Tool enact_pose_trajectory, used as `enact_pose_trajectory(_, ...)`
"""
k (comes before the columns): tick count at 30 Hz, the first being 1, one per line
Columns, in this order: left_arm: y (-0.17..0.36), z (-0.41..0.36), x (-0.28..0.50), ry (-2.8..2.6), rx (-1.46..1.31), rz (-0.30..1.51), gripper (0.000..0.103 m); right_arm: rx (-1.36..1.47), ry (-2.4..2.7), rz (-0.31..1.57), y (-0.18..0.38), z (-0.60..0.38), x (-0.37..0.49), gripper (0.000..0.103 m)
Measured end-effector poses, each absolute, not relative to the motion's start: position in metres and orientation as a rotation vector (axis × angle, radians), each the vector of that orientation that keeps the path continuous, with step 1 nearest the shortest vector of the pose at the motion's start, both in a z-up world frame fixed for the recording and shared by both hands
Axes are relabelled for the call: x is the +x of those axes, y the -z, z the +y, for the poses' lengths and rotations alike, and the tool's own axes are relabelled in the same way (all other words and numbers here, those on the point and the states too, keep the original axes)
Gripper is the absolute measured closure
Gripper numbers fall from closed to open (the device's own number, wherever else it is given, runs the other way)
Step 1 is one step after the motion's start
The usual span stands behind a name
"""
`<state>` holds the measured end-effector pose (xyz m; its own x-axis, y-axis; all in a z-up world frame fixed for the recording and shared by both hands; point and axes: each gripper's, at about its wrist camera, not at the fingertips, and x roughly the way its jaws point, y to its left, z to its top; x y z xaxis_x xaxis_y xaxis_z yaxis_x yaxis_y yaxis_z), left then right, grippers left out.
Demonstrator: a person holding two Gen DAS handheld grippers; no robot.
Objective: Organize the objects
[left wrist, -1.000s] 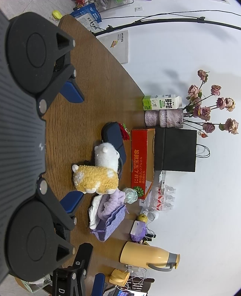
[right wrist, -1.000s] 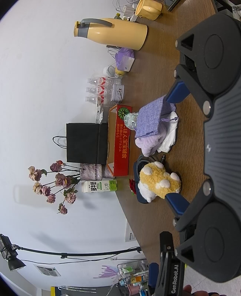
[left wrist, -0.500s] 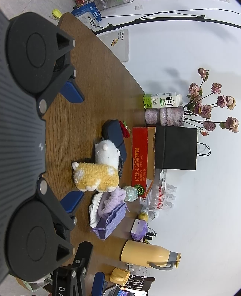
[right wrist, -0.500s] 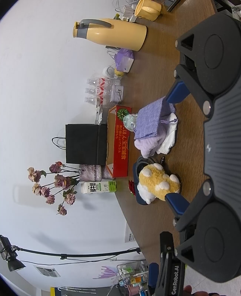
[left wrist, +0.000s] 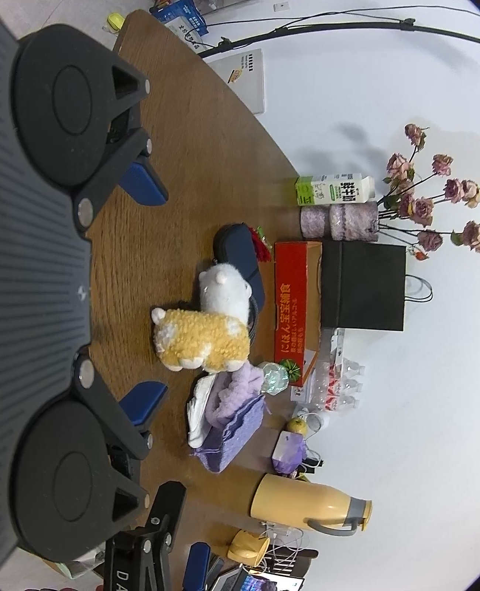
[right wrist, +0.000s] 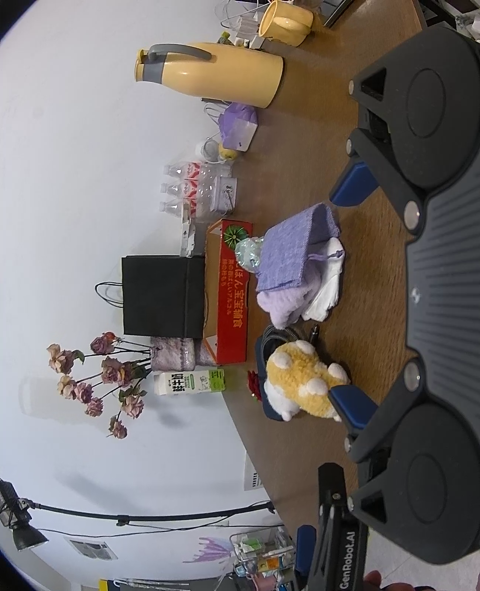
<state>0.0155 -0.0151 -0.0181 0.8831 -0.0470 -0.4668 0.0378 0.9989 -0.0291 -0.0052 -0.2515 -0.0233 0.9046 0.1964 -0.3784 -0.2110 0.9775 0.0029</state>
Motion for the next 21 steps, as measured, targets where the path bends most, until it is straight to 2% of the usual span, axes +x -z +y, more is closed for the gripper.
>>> enact_pose_trajectory(21,0.034,-0.046,0.071,0.041,0.02,0.571,0.0,-0.018,-0.21,0.449,0.044,-0.275,0.044,0.0)
